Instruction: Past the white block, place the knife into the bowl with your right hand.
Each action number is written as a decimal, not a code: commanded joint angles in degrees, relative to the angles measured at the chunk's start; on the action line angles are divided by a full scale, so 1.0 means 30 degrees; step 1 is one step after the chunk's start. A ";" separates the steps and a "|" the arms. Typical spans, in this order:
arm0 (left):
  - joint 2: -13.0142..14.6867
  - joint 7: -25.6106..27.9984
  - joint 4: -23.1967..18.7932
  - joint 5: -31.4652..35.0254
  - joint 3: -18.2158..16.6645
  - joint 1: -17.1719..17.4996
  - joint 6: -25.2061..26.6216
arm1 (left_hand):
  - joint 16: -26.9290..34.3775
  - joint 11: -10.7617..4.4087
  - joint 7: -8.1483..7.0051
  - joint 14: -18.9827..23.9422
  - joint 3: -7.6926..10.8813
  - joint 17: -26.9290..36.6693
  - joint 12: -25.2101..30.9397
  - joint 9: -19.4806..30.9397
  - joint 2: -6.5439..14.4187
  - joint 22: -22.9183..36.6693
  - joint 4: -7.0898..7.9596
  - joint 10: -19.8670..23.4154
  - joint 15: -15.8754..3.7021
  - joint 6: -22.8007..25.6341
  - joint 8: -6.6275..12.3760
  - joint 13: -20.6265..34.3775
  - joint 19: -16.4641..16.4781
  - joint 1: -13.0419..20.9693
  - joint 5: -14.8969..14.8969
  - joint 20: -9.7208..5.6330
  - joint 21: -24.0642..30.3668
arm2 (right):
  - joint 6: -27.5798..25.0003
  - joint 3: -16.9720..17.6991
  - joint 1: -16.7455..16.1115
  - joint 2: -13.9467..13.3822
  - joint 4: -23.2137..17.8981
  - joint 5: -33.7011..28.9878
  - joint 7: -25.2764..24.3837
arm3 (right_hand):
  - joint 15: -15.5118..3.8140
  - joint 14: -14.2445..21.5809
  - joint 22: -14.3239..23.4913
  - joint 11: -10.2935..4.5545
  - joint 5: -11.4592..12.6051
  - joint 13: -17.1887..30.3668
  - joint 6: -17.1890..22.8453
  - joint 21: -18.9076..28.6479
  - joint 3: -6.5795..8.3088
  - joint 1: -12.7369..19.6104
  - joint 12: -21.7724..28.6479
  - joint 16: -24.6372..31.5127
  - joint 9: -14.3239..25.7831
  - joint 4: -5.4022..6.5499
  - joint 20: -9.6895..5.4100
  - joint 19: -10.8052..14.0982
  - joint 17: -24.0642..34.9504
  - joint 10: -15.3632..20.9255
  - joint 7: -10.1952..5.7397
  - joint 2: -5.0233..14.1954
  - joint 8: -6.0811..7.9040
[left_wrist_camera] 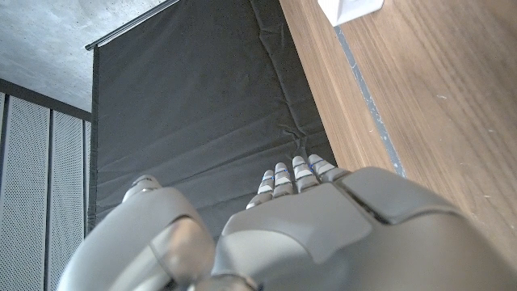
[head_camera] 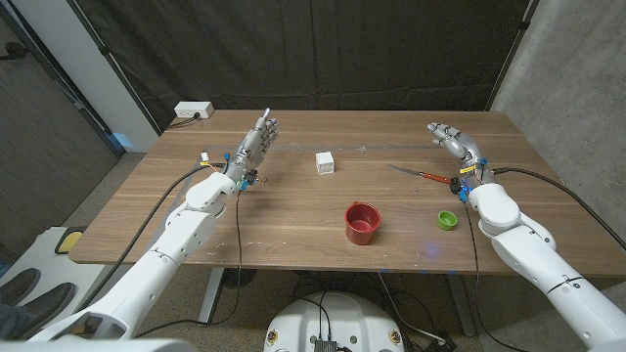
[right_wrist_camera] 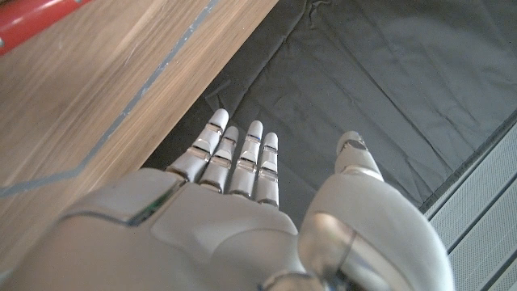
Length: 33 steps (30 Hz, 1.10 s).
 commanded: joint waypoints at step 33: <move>0.0120 -0.0369 -0.0063 0.0052 -0.0138 -0.0042 -0.0195 | -0.0037 -0.0196 -0.0229 0.0170 -0.0123 0.0064 0.0080 0.0075 0.0186 0.0114 -0.0136 0.0353 -0.0218 0.0525 0.0050 0.0035 -0.0450 0.0237 -0.0016 -0.0005 -0.0089 | -1.2029 -0.3232 0.0909 -0.3183 -0.4704 -0.8200 -0.1310 | -0.0475 -0.1256 -0.0100 -0.1707 0.0269 0.0055 0.1125 -0.1411 0.0743 0.3600 0.0054 0.0119 0.0224 -0.0159 0.1588 -0.0988 -0.0026 0.1141 -0.1238 -0.0931 0.0199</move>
